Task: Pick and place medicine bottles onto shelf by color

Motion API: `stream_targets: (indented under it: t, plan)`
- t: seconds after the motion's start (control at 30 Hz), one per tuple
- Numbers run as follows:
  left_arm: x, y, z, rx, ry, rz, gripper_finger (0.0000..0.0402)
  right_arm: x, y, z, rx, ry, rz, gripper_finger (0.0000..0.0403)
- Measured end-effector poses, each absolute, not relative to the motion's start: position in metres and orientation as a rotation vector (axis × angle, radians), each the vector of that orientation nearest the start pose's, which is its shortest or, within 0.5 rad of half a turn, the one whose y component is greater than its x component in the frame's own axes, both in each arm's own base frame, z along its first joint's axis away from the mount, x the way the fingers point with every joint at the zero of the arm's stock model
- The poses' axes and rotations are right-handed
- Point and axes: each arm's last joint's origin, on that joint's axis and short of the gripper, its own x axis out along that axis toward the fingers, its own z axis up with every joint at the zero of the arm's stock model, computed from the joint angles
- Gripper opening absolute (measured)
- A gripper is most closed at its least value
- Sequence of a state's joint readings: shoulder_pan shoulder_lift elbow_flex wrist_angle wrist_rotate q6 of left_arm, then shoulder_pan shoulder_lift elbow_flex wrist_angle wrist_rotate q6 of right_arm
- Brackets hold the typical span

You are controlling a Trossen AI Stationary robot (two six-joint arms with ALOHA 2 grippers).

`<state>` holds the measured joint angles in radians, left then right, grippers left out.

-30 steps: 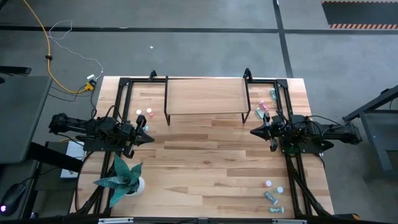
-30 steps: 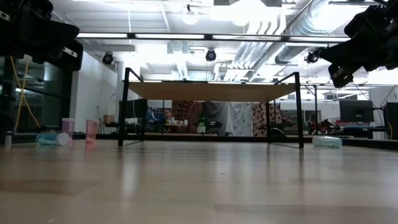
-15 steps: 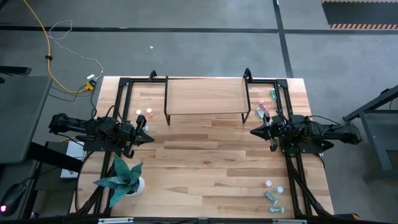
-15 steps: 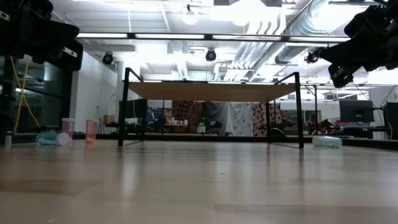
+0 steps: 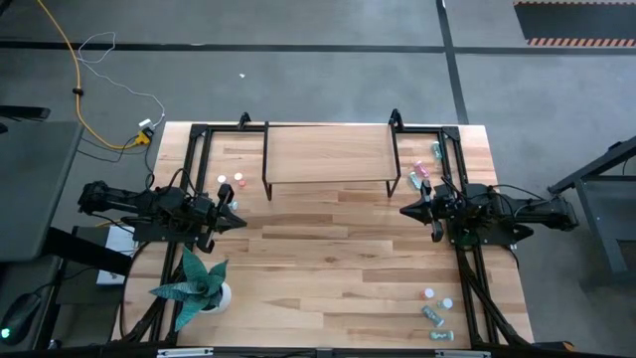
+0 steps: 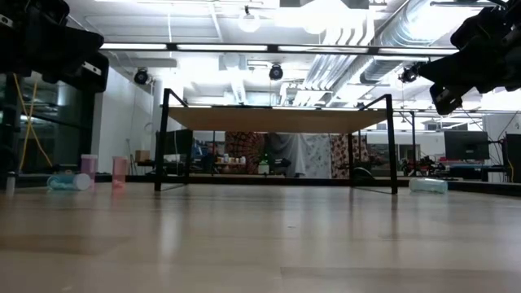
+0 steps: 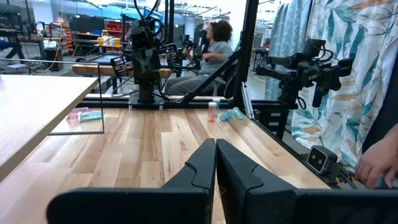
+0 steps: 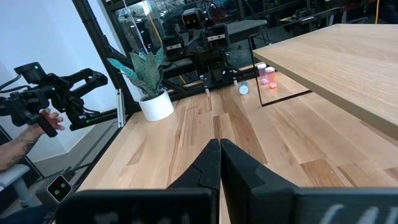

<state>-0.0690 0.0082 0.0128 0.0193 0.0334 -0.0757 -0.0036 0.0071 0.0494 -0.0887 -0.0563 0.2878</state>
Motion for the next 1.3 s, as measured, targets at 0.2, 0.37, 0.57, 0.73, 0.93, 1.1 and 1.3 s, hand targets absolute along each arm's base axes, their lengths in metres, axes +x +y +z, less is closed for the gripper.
stream_targets:
  t: [0.2, 0.37, 0.57, 0.73, 0.93, 1.1, 1.3]
  plan:
    - [0.097, -0.008, 0.169, -0.076, -0.02, -0.103, 0.0003, 0.095, 0.001, 0.171, 0.289, 0.054, 0.045, 0.0]
    - [0.097, -0.007, 0.17, -0.075, -0.034, -0.094, 0.0003, 0.095, 0.001, 0.171, 0.289, 0.054, 0.045, 0.0]
    - [0.097, -0.006, 0.178, -0.097, -0.115, -0.044, 0.0003, 0.095, 0.001, 0.171, 0.289, 0.054, 0.046, 0.0]
    - [0.092, -0.001, 0.198, -0.113, -0.32, 0.115, 0.0006, 0.095, 0.001, 0.171, 0.289, 0.054, 0.046, 0.0]
    - [0.093, 0.004, 0.219, -0.155, -0.209, 0.273, 0.0066, 0.095, 0.001, 0.171, 0.289, 0.054, 0.046, 0.0]
    - [0.101, 0.01, 0.244, -0.183, 0.091, 0.506, 0.0157, 0.095, 0.001, 0.171, 0.289, 0.054, 0.046, 0.0]
    - [0.107, 0.022, 0.274, -0.297, 0.55, 0.728, 0.0239, 0.095, 0.001, 0.171, 0.289, 0.054, 0.045, 0.0]
